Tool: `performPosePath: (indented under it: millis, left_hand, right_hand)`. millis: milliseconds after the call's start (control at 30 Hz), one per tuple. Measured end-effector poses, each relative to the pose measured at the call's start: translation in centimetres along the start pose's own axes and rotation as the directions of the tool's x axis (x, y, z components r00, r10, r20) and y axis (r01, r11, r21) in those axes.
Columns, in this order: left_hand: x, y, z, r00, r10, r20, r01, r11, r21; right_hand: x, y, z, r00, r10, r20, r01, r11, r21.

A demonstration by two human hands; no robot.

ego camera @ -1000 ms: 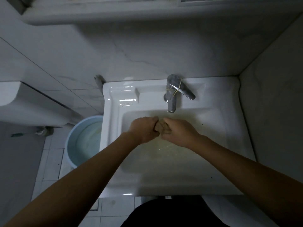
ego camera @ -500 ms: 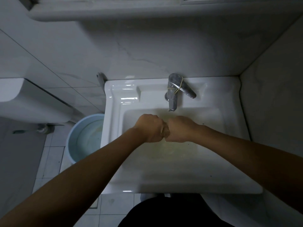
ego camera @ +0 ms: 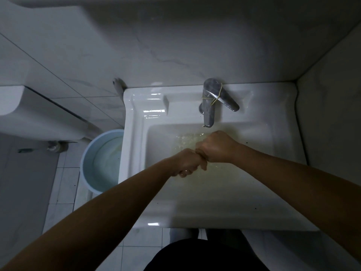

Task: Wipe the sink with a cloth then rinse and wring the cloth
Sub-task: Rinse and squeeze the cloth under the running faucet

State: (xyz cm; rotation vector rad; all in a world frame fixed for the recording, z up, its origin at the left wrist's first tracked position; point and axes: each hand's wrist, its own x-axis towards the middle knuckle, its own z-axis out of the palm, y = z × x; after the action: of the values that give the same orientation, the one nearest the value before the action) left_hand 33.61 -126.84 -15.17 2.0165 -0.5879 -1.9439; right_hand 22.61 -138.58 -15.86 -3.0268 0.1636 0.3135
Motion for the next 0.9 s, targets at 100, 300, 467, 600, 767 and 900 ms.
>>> performPosePath:
  millis: [100,300,467,600,767,900]
  left_hand:
    - [0.2,-0.4,0.9,0.995,0.013,0.095,0.001,0.989,-0.147]
    - [0.0,0.1,0.7,0.969,0.066,0.238,0.001,0.963,-0.268]
    - [0.0,0.9,1.4,0.998,0.045,-0.053,-0.043,0.998,0.041]
    - [-0.7,-0.3,3.1,0.865,0.304,-0.4,-0.028,0.824,0.566]
    - [-3.6,-2.8,5.0,0.848,0.191,-0.494,-0.314,0.932,-0.179]
    - [-6.7,-2.0,5.9,0.889,0.22,-0.401,-0.41,0.772,-0.487]
  right_hand:
    - [-0.7,0.3,0.0,0.993,-0.039,-0.109,0.043,0.998,0.039]
    - [-0.8,1.1,-0.8,0.978,-0.063,-0.199,0.075,0.996,0.056]
    - [-1.5,0.8,0.8,0.984,0.113,-0.141,-0.09,0.983,0.162]
    - [-3.8,-1.9,2.2,0.91,0.408,0.072,-0.386,0.773,0.504]
    - [-8.5,-5.1,1.3,0.796,0.593,0.122,-0.432,0.416,0.8]
    - [-10.0,-6.7,-0.5,0.775,0.631,0.038,-0.347,0.373,0.861]
